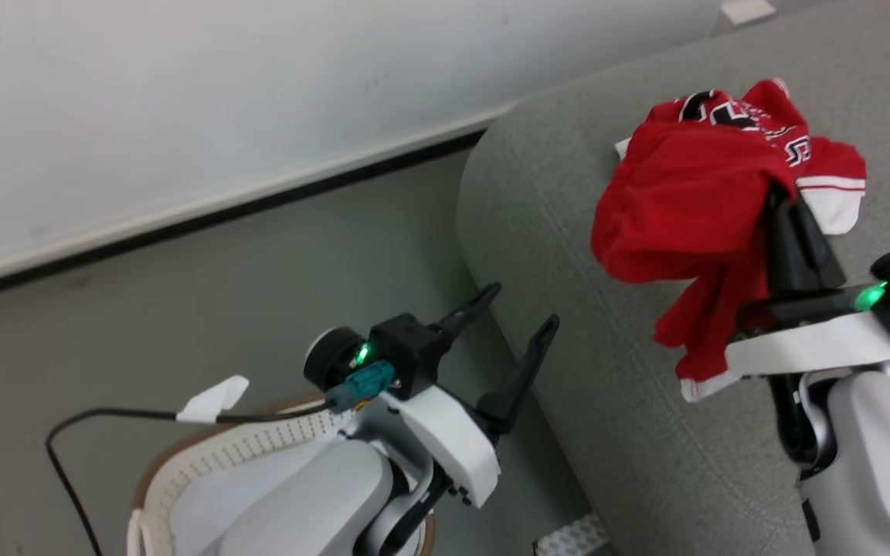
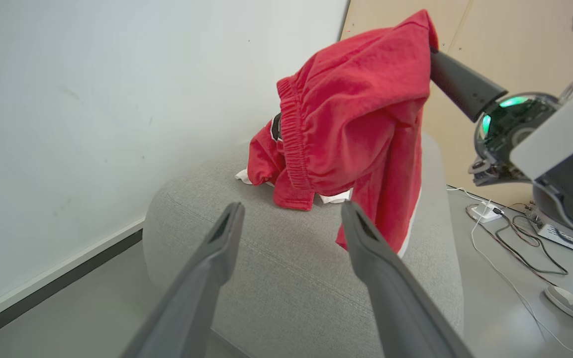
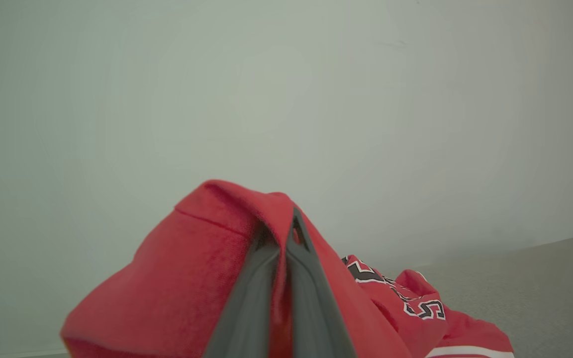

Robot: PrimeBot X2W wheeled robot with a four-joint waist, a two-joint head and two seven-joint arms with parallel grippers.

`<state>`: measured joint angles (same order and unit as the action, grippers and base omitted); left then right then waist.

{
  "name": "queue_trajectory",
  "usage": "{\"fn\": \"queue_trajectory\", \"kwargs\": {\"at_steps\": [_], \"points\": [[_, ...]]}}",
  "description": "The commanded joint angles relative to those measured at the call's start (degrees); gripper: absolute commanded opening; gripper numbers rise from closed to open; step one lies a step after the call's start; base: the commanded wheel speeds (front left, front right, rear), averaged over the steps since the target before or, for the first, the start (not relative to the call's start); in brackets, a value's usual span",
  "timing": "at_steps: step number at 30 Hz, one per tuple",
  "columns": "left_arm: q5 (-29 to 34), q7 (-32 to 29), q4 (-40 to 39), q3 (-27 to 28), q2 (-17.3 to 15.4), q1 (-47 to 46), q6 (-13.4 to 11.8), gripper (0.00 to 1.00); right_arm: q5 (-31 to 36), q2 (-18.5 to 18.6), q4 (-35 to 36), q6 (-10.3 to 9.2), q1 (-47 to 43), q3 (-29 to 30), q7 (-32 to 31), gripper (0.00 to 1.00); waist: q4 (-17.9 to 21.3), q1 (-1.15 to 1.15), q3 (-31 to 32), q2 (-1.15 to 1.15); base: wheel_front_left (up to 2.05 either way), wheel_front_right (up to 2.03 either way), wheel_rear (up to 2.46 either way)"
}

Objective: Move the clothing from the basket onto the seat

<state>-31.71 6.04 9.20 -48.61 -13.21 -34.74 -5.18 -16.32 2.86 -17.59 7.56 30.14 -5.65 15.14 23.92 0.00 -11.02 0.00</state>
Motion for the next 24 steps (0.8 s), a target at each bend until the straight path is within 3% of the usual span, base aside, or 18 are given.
{"fn": "queue_trajectory", "kwargs": {"at_steps": [1,5,12,18,24], "points": [[1.4,-0.5,-0.5,-0.3,-0.1,-2.1,0.5,1.00,0.6,0.1,0.9,-0.14,2.0,1.8,0.0,0.00,-0.8,0.00,-5.1,0.00,0.00,0.00,0.00],[2.0,-1.4,-1.4,-0.7,-0.1,-5.3,1.8,1.00,4.5,0.8,1.9,-0.14,8.2,5.4,-0.5,0.00,-3.3,0.00,-10.8,0.00,0.00,0.00,0.00],[2.8,-1.2,-1.9,-0.3,0.2,-9.8,3.0,1.00,8.4,9.4,3.4,-0.15,25.9,15.4,-7.3,0.00,-9.5,0.00,-20.1,0.00,0.00,0.00,0.00],[2.7,0.2,-1.2,-0.4,1.0,-11.4,4.0,1.00,14.0,16.6,-4.4,-0.14,36.7,27.5,-13.5,0.00,-13.9,0.00,-24.4,0.00,0.00,0.00,0.00],[1.8,2.1,0.3,-0.1,1.8,-10.8,4.1,1.00,22.0,17.1,-13.8,-0.15,34.4,39.0,-13.5,0.00,-16.3,0.00,-25.0,0.00,0.00,0.00,0.00]]}}
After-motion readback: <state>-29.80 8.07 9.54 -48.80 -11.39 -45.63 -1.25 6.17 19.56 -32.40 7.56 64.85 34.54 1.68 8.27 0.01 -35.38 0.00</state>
